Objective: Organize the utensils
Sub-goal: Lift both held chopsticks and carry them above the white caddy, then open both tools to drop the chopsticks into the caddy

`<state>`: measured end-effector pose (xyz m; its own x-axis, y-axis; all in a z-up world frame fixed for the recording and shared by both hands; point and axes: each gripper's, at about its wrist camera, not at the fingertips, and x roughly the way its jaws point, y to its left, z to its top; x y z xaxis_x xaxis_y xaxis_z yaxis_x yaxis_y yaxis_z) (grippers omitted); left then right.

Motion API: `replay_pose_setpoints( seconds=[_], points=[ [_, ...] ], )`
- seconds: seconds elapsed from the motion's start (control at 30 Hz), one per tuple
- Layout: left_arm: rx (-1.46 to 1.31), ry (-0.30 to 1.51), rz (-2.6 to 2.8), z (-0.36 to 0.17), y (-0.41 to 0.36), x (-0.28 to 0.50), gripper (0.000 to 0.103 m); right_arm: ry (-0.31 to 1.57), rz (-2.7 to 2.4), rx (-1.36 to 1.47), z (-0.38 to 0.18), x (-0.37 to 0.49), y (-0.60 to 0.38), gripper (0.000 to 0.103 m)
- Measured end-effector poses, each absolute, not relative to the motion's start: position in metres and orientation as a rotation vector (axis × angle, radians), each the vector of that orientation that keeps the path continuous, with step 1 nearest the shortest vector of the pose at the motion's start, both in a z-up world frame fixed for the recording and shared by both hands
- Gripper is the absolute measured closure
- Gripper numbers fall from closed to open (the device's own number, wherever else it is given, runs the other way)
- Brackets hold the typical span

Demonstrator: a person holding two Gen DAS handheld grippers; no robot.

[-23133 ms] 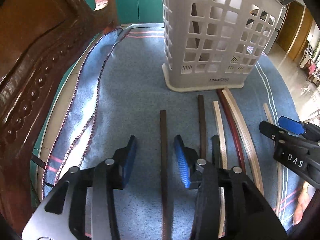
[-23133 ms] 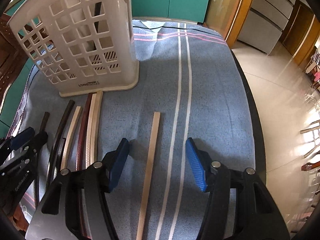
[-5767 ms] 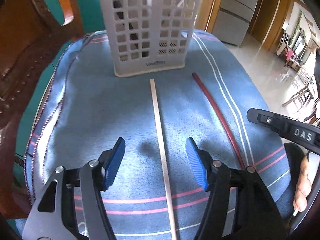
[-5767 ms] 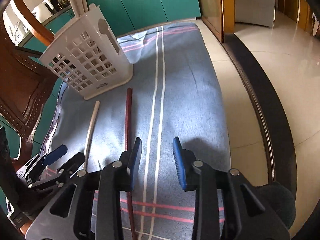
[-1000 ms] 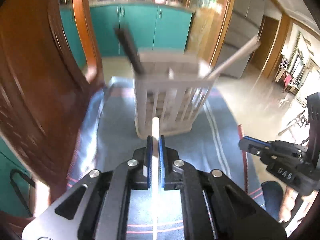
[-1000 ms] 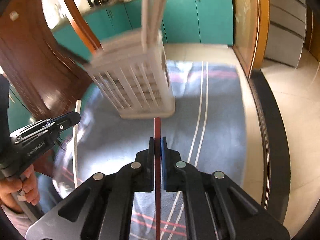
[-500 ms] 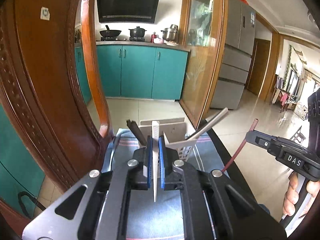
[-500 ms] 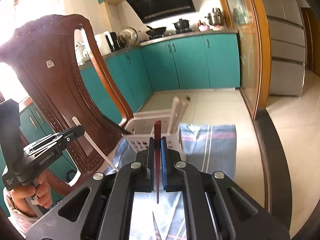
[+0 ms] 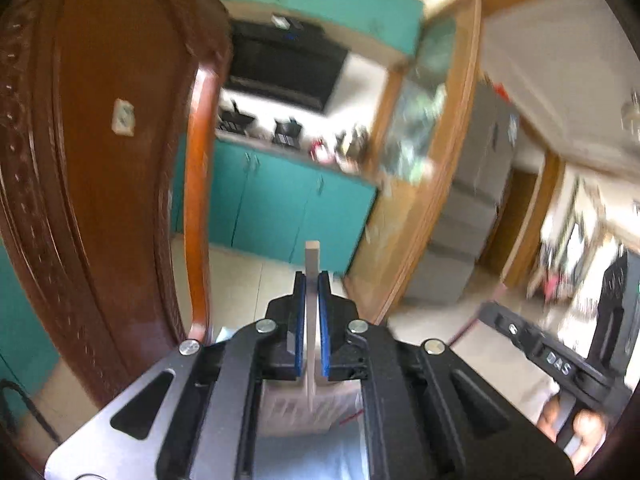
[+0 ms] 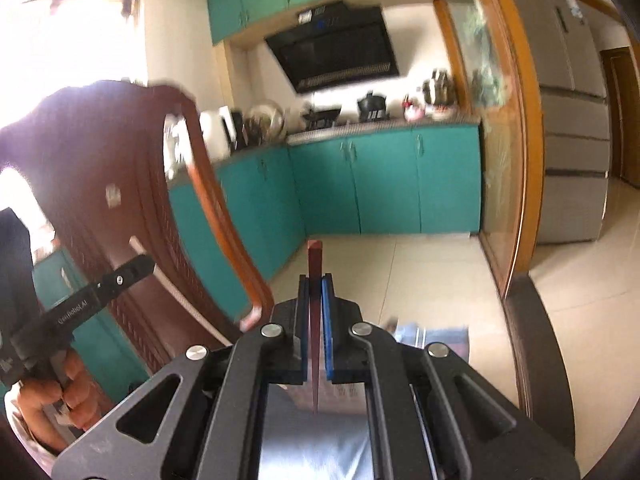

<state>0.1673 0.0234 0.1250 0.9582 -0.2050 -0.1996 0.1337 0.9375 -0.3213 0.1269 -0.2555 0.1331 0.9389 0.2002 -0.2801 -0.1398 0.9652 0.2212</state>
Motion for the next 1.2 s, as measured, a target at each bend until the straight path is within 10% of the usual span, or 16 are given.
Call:
replay_pose_setpoints(
  seconds=[0.8,0.83,0.87,0.9,1.0,1.2],
  points=[
    [-0.227,0.332,-0.038,0.052,0.007,0.227,0.095,0.315,0.070,0.223,0.065,0.201,-0.251,0.096],
    [-0.221,0.342,-0.046,0.052,0.005,0.228,0.090,0.315,0.078,0.211,0.063,0.200,-0.250,0.096],
    [-0.211,0.350,-0.049,0.052,0.003,0.230,0.064,0.312,0.081,0.200,0.065,0.196,-0.247,0.095],
    [-0.199,0.350,-0.049,0.052,0.001,0.226,0.041,0.303,0.075,0.184,0.065,0.193,-0.245,0.086],
    [-0.155,0.333,-0.058,0.054,-0.003,0.210,0.036,0.215,0.039,0.161,0.074,0.163,-0.245,0.053],
    [-0.089,0.354,-0.063,0.052,-0.010,0.178,0.019,0.099,0.030,0.199,0.084,0.092,-0.256,0.019]
  ],
)
